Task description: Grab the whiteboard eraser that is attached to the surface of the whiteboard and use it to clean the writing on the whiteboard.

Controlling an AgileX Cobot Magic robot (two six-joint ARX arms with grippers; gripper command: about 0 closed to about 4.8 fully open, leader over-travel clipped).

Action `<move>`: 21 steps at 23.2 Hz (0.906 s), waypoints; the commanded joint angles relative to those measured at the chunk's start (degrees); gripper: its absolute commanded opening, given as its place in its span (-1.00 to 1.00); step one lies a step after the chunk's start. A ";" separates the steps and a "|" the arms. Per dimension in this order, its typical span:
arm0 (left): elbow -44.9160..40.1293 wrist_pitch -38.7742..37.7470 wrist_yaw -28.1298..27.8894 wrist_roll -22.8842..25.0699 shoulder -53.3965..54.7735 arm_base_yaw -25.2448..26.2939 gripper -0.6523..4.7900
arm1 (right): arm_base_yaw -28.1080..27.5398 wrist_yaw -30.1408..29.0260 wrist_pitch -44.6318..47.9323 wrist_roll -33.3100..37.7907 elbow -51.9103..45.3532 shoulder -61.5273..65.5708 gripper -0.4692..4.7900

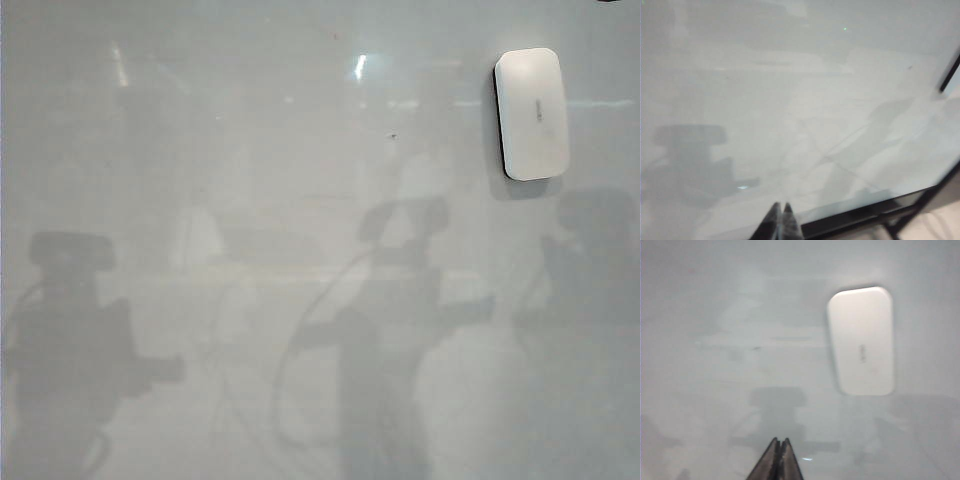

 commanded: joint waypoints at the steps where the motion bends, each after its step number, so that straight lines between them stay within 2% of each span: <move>1: 0.07 0.59 3.56 -4.90 -0.04 -0.04 -0.77 | 1.68 -3.45 0.33 0.37 -2.73 -5.07 -0.84; 4: 0.04 0.74 4.02 -5.01 -0.04 -0.07 -0.77 | 2.99 -6.69 -2.82 0.37 -5.62 -10.88 -0.84; 9: 0.07 0.59 -1.49 -5.07 -0.04 -0.04 -0.77 | 3.30 -6.93 -7.78 0.37 -8.09 -16.68 -0.81; 14: 0.09 0.59 -1.53 -5.25 -0.04 -0.04 -0.77 | 3.32 -6.91 -12.17 0.35 -8.09 -19.71 -0.81; 21: 0.09 0.57 -1.57 -5.25 -0.04 -0.04 -0.77 | 3.28 -6.10 -13.70 -1.36 -8.02 -21.94 -0.81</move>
